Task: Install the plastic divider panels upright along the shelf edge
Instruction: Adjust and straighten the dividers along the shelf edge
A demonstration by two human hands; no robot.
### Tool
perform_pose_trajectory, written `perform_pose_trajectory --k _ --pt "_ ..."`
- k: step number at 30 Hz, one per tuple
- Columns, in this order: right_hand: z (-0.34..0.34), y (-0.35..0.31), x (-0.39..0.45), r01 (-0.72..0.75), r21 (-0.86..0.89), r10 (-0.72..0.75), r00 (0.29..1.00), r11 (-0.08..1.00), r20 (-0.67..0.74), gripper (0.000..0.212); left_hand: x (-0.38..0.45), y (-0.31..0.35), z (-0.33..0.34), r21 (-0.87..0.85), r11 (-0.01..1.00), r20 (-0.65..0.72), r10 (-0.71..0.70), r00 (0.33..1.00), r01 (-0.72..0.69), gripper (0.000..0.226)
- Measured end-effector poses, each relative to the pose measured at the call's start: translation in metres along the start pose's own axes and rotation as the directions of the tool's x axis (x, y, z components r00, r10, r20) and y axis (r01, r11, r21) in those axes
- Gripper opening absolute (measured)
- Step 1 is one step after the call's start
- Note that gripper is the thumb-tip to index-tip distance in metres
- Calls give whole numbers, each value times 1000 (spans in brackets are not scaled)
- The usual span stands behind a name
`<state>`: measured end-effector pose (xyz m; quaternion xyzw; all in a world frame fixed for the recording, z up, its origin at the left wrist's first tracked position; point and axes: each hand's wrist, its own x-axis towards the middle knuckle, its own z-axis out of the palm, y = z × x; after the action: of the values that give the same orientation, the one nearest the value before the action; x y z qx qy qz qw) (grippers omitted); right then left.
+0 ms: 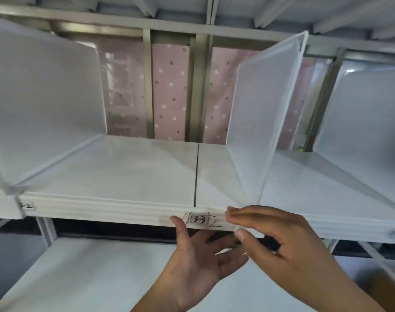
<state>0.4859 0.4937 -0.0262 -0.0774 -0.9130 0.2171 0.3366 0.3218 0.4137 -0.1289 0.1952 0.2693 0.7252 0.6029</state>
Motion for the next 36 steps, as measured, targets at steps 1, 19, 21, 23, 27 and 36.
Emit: perform_pose_trajectory --k 1,19,21,23,27,36 --pt "-9 6 -5 -6 -26 4 998 1000 -64 22 4 -1 2 -43 999 -4 -1 1000 1 138" --pt "-45 101 37 -70 -436 235 911 897 338 69 34 -12 32 -211 977 84 34 996 -16 166" --pt "-44 101 36 -80 -412 222 924 908 311 71 36 -12 30 -167 985 17 41 999 -38 164" --pt "-43 98 37 -78 -424 216 933 902 288 69 37 -13 27 -157 986 -12 49 999 -51 162" --pt "-32 85 41 -26 -592 238 929 806 283 61 38 -13 22 -191 981 -42 36 998 -43 159" --pt "-10 77 44 -62 -708 239 959 704 154 88 32 -11 2 -166 983 -133 60 989 -82 133"
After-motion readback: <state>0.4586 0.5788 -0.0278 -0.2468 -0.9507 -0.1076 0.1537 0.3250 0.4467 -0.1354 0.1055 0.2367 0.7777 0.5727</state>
